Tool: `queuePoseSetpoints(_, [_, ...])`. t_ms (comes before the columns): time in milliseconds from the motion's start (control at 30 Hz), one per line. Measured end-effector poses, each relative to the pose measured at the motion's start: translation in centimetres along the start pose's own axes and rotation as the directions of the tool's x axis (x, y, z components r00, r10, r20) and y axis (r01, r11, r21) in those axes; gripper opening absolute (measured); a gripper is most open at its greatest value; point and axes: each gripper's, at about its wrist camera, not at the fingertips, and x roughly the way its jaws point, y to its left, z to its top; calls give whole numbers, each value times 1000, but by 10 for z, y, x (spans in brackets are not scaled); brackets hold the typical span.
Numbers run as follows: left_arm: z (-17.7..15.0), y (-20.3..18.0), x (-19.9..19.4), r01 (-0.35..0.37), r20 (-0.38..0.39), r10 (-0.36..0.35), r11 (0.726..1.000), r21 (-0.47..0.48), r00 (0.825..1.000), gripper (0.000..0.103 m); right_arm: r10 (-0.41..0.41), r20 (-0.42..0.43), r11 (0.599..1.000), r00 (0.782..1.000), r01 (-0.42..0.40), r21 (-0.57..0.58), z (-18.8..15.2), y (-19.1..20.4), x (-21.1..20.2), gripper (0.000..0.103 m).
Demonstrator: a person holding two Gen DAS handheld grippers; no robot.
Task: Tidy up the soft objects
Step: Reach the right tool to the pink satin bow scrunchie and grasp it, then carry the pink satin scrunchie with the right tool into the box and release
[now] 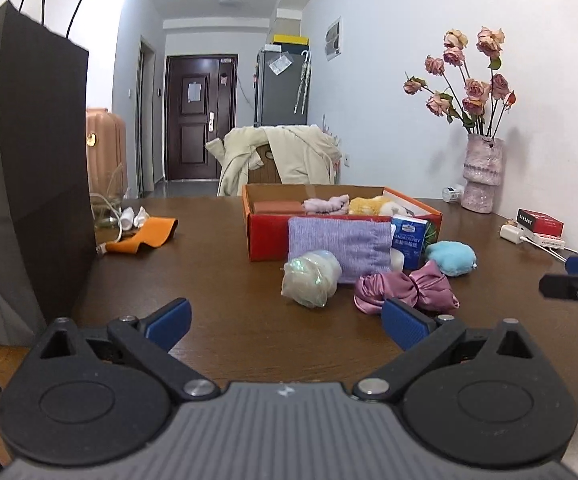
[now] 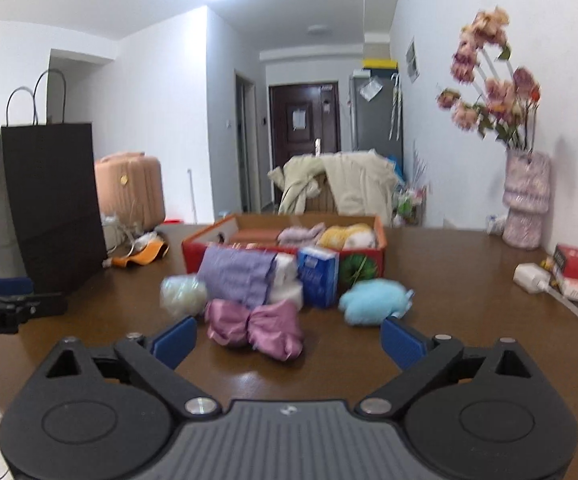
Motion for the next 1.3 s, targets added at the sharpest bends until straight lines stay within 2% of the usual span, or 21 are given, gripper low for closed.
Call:
queuePoseSetpoints(233, [1,3,16,25,-39,-26,999,-29,999,103,-15,-43,1000,999,16,6,-7,6,14,98])
queuePoseSetpoints(333, [5,-1,30,63,-72,-68,996,-60,995,103,-17,-43,999,999,19,32,-3,4,19,97])
queuePoseSetpoints(400, [10,-8,42,117,-93,-123,991,-64,988,102,-24,-42,999,999,26,43,1,3,25,95])
queuePoseSetpoints(500, [18,-20,68,232,-111,-239,970,-78,965,88,-30,-48,998,998,33,54,8,0,36,94])
queuePoseSetpoints(567, [27,-27,98,260,-158,-272,961,-94,949,70,-24,-56,996,998,28,80,12,-5,47,94])
queuePoseSetpoints(633, [36,-32,124,266,-190,-282,958,-105,941,60,-16,-68,994,998,23,104,18,-10,60,90])
queuePoseSetpoints(700, [42,-38,144,275,-212,-292,956,-104,933,58,-11,-80,991,997,22,133,24,-16,75,89])
queuePoseSetpoints(733, [44,-40,155,272,-223,-290,956,-107,931,57,-4,-80,989,997,16,149,27,-20,83,84])
queuePoseSetpoints(833, [40,-45,183,251,-282,-273,961,-115,920,46,25,-82,981,996,-9,196,35,-31,106,76])
queuePoseSetpoints(900, [34,-50,188,257,-299,-281,959,-118,912,36,53,-93,973,994,-31,229,37,-40,126,70])
queuePoseSetpoints(933, [33,-51,186,257,-300,-282,959,-120,911,33,72,-105,969,992,-44,244,37,-45,137,64])
queuePoseSetpoints(967, [32,-54,182,253,-298,-276,961,-113,914,33,96,-117,963,989,-63,261,37,-49,147,56])
queuePoseSetpoints(1033, [30,-60,173,235,-301,-252,968,-93,920,31,147,-145,957,978,-104,272,36,-54,160,46])
queuePoseSetpoints(1100, [26,-65,164,219,-310,-236,972,-88,921,30,209,-177,956,962,-163,246,34,-54,165,40])
queuePoseSetpoints(1167, [19,-72,156,207,-321,-221,975,-79,921,30,252,-221,953,942,-201,227,30,-53,164,26])
queuePoseSetpoints(1300, [8,-73,147,190,-304,-212,976,-103,929,31,294,-277,950,915,-250,185,22,-52,154,23])
